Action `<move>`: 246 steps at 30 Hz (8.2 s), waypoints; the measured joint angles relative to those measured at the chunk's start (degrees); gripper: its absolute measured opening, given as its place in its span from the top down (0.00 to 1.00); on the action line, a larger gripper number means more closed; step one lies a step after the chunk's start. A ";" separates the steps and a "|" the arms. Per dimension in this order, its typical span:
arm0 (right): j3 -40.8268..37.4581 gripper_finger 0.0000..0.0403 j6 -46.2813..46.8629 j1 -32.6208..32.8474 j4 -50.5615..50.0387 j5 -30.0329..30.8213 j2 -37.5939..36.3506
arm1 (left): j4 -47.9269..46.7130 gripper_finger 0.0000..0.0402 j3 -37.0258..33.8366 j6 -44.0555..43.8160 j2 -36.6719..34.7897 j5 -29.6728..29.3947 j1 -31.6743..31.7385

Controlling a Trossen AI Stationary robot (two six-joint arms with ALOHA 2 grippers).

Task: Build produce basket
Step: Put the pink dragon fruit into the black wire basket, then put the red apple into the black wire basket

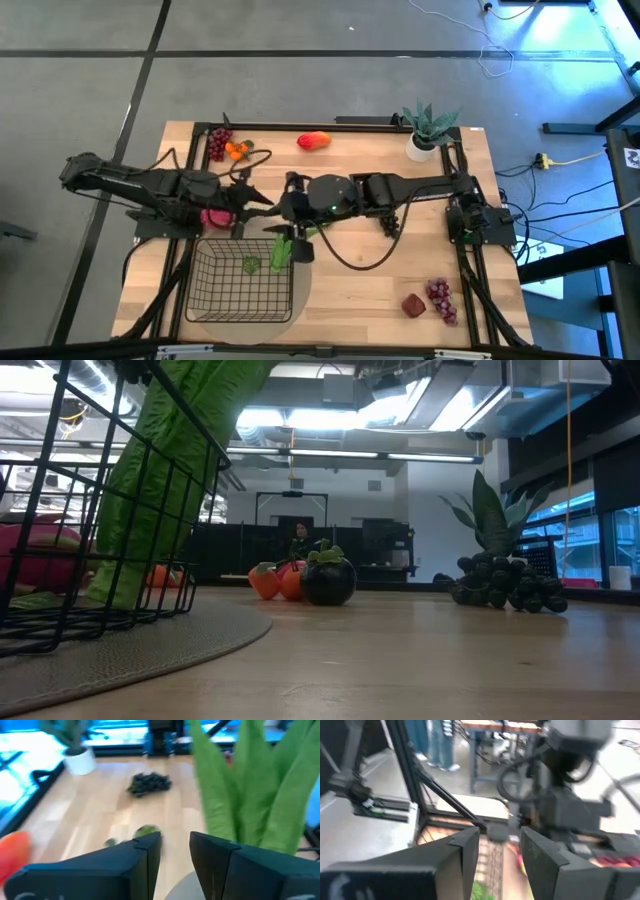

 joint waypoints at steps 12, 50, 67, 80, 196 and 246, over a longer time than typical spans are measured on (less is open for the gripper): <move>0.00 0.67 -0.32 0.15 -14.37 2.12 -6.08 | -24.09 0.77 0.00 -10.67 -8.23 -3.68 -0.02; 0.00 0.67 2.02 -0.42 -26.21 4.02 -6.95 | -32.31 0.77 0.09 -18.25 22.43 1.02 6.88; -0.02 0.67 0.98 -0.42 -26.63 3.91 -6.93 | -31.70 0.93 -0.09 -18.56 23.20 5.72 7.47; -0.02 0.67 1.00 -0.42 -26.59 4.00 -6.93 | -35.37 1.00 2.75 -23.09 19.86 3.73 4.57; -0.04 0.67 -10.22 -0.22 -27.37 -19.63 -7.48 | 28.41 0.81 6.99 -26.60 37.39 2.11 -28.52; -0.28 0.67 19.53 -3.31 -50.30 5.98 -16.07 | -17.94 0.82 7.15 -26.17 -6.22 -33.11 -14.46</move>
